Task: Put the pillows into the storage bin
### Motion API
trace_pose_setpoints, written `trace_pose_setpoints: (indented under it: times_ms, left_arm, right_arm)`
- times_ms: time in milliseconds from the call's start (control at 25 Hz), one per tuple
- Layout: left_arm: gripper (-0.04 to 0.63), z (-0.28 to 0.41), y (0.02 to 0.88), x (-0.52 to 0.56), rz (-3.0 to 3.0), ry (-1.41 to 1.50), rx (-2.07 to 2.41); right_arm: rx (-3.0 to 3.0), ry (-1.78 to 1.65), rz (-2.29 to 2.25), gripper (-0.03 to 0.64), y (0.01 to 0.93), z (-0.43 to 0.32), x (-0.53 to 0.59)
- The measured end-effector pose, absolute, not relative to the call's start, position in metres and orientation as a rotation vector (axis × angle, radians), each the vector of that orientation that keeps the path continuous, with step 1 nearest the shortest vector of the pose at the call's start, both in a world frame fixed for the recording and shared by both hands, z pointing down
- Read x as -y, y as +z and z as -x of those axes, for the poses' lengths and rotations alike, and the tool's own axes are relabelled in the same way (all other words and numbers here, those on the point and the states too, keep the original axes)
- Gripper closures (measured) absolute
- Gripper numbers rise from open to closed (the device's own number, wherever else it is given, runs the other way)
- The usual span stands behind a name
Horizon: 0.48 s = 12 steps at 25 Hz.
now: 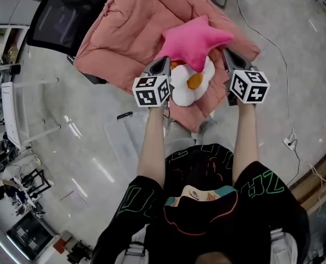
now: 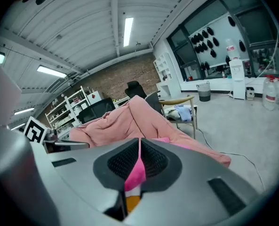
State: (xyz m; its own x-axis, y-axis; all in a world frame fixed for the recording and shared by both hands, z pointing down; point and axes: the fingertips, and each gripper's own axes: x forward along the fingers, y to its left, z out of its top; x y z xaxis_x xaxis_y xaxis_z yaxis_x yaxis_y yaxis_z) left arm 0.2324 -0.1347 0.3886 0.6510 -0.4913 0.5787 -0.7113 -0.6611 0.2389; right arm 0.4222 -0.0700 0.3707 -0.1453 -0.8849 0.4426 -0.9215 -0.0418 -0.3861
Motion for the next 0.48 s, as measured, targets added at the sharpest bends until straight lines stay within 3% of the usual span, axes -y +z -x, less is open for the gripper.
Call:
trace_pose_setpoints:
  times_ms: [120,200,480]
  left_arm:
    - [0.597,-0.235,0.412,0.157,-2.391,0.683,0.89]
    - [0.558,-0.238,0.429,0.172,-2.368,0.695,0.85]
    - [0.365,-0.248,0.477,0.221,-2.297,0.73,0.698]
  right_arm:
    - [2.105,1.006,-1.993,0.611,0.392,-0.414,0.083]
    - [2.098,1.07,-1.956,0.551,0.406,-0.407,0.093]
    - [2.017,1.287,-1.889,0.361,0.451,-0.393,0.124]
